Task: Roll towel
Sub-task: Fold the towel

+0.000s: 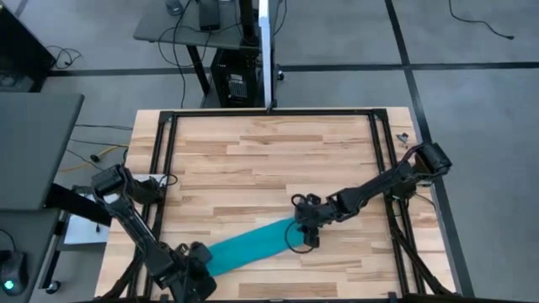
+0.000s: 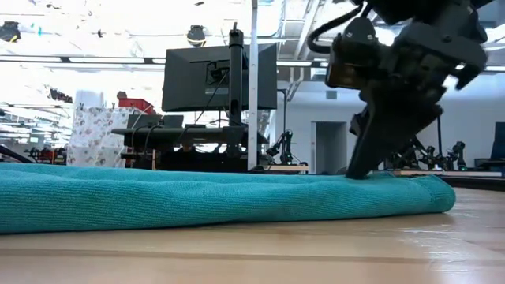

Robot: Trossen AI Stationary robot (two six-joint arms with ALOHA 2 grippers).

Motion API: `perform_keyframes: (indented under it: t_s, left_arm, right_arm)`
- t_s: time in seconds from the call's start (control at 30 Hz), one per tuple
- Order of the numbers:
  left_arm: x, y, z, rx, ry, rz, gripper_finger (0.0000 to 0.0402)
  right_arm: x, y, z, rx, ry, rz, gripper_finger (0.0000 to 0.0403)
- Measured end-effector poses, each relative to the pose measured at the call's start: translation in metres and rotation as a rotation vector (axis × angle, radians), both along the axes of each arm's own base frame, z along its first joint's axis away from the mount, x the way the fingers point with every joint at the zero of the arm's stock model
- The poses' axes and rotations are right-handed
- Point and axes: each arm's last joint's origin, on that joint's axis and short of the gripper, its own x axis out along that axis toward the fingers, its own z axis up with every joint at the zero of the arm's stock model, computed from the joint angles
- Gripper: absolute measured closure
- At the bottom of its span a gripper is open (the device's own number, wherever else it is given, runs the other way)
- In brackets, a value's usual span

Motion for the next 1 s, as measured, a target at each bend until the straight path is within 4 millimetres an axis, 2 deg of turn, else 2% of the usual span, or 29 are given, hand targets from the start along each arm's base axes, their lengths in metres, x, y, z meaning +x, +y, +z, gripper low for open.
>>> perform_keyframes:
  t_s: [0.23,0.73,0.87,1.0]
  left_arm:
    - [0.001,0.032,-0.014,0.129,0.133,0.104,0.0304]
    - [0.041,0.082,-0.013,0.238,0.251,-0.136,0.0304]
    - [0.046,0.095,-0.01,0.268,0.283,-0.183,0.0304]
    - [0.046,0.1,0.0,0.247,0.255,-0.199,0.0304]
  right_arm:
    - [-0.009,0.001,-0.005,0.024,0.103,-0.082,0.0269]
    - [-0.014,0.013,-0.005,0.099,0.119,-0.16,0.0269]
    - [-0.015,0.016,-0.005,0.111,0.123,-0.169,0.0269]
    - [-0.017,0.018,-0.004,0.108,0.127,-0.158,0.0269]
